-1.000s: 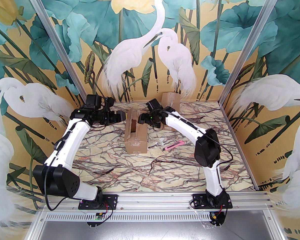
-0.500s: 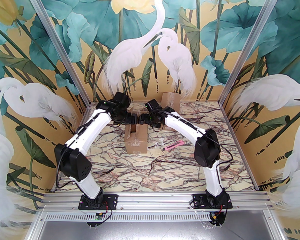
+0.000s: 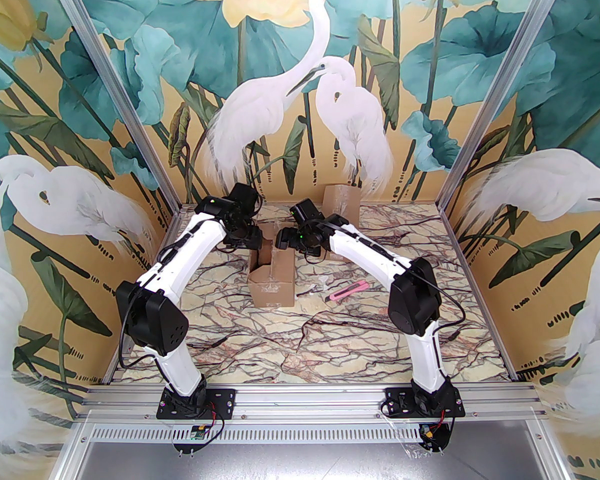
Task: Unpack the express box
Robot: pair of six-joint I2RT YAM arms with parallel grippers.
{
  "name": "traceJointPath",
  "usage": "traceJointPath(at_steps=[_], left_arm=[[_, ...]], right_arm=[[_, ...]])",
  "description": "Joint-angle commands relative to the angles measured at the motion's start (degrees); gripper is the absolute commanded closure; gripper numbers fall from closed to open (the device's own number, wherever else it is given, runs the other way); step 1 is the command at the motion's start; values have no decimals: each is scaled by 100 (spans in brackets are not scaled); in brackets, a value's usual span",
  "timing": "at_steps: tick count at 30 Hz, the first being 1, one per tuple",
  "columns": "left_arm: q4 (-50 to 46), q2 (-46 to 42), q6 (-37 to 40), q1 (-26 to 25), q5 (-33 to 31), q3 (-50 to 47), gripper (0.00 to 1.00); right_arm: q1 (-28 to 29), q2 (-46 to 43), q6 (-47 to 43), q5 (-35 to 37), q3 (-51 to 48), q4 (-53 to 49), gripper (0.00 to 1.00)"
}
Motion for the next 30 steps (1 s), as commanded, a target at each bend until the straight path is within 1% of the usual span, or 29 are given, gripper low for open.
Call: traceJointPath(at_steps=[1, 4, 5, 9, 12, 16, 22, 24, 26, 30], left_arm=[[85, -349, 21, 276, 422, -239, 61], [317, -527, -33, 417, 774, -480, 68], [395, -579, -51, 455, 896, -562, 68], [661, -770, -200, 608, 1332, -807, 72], [728, -833, -314, 614, 1492, -800, 77], [696, -885, -510, 613, 1495, -686, 81], [684, -976, -718, 613, 1473, -725, 87], [694, -1003, -758, 617, 1485, -777, 88], [708, -1054, -805, 613, 1486, -826, 90], [743, -1151, -891, 615, 1473, -849, 92]], right_arm=[[-1, -361, -93, 146, -115, -113, 12], [-3, -538, -81, 155, -82, -60, 11], [-7, -582, -81, 170, -73, -43, 11], [32, -826, -88, 476, -14, -124, 11], [146, -775, -261, 782, 392, -478, 11], [440, -350, -545, 1082, 1347, -1139, 12], [883, 796, -841, 1426, 3224, -2418, 12], [942, 1115, -867, 1510, 3648, -2759, 13], [976, 1296, -871, 1637, 3815, -2994, 14], [1019, 1352, -952, 1967, 3787, -3217, 15]])
